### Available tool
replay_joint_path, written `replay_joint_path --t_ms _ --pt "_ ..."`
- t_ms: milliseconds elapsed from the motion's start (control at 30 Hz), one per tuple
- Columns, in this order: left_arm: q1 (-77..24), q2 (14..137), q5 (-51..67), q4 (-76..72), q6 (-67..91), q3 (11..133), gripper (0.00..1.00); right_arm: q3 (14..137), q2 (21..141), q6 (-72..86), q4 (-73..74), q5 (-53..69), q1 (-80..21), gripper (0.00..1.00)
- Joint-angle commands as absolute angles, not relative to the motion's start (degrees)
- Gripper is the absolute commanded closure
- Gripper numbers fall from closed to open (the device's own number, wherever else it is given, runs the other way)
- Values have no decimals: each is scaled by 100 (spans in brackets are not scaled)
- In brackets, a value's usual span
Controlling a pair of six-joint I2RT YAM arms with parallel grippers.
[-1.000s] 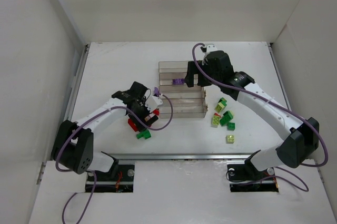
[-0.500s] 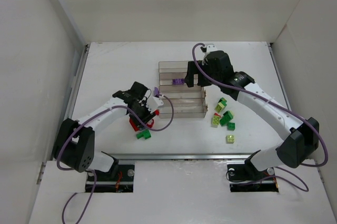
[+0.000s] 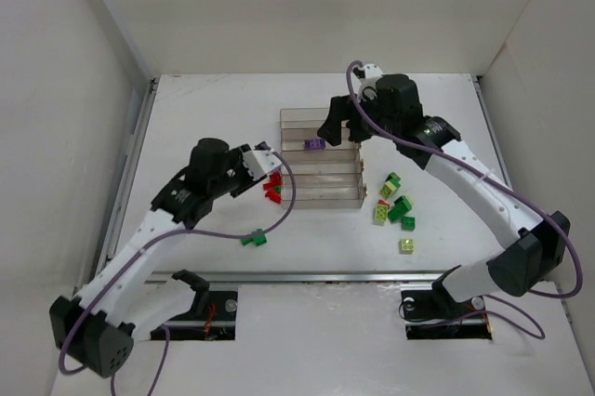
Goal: Sort the legos into containers by color
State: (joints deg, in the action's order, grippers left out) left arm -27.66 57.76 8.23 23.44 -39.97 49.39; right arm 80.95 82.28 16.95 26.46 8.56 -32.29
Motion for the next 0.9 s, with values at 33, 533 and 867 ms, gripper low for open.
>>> replay_joint_path --t_ms 33,533,867 --pt "-2856 5098 1818 1143 -4702 4983 100 8578 8287 1389 2033 2344 -3410 2" --pt "-2962 5520 2355 967 -4228 5712 100 8613 9149 1731 1160 4034 -3814 6" --pt "-3015 5344 2312 1080 -4201 5546 100 8807 9413 1784 967 4263 -3814 82"
